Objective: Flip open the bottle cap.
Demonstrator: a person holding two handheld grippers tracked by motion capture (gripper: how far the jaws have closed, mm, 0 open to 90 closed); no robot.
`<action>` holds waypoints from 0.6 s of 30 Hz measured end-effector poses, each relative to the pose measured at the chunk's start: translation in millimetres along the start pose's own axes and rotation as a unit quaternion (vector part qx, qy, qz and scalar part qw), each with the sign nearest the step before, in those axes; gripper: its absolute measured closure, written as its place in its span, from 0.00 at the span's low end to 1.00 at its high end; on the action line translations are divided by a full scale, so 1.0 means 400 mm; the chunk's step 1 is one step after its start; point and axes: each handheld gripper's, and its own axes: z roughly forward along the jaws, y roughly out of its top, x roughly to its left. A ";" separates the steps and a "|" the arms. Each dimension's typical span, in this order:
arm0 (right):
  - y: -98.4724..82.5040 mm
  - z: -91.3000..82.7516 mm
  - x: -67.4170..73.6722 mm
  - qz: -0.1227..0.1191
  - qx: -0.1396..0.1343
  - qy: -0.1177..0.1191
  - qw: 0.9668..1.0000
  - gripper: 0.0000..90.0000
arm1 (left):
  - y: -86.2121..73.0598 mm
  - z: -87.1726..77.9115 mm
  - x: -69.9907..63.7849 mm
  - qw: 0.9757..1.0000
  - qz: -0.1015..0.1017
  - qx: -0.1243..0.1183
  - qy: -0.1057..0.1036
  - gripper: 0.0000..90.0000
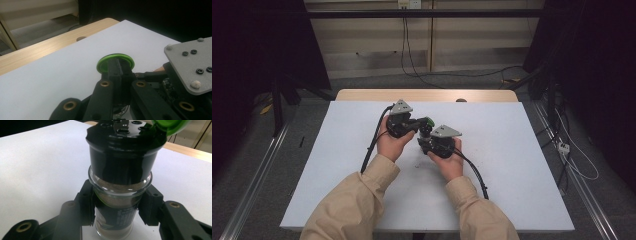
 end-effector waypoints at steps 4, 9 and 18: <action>0.000 0.000 0.000 0.000 0.000 0.000 1.000 0.59 | 0.001 0.002 0.000 1.000 -0.001 -0.001 0.000 1.00; 0.000 0.000 0.000 0.000 0.000 0.000 1.000 0.60 | 0.002 0.005 0.003 1.000 -0.002 -0.001 0.000 1.00; 0.000 0.000 0.000 -0.002 0.000 0.000 1.000 0.59 | 0.006 0.009 0.002 1.000 -0.002 -0.004 0.000 1.00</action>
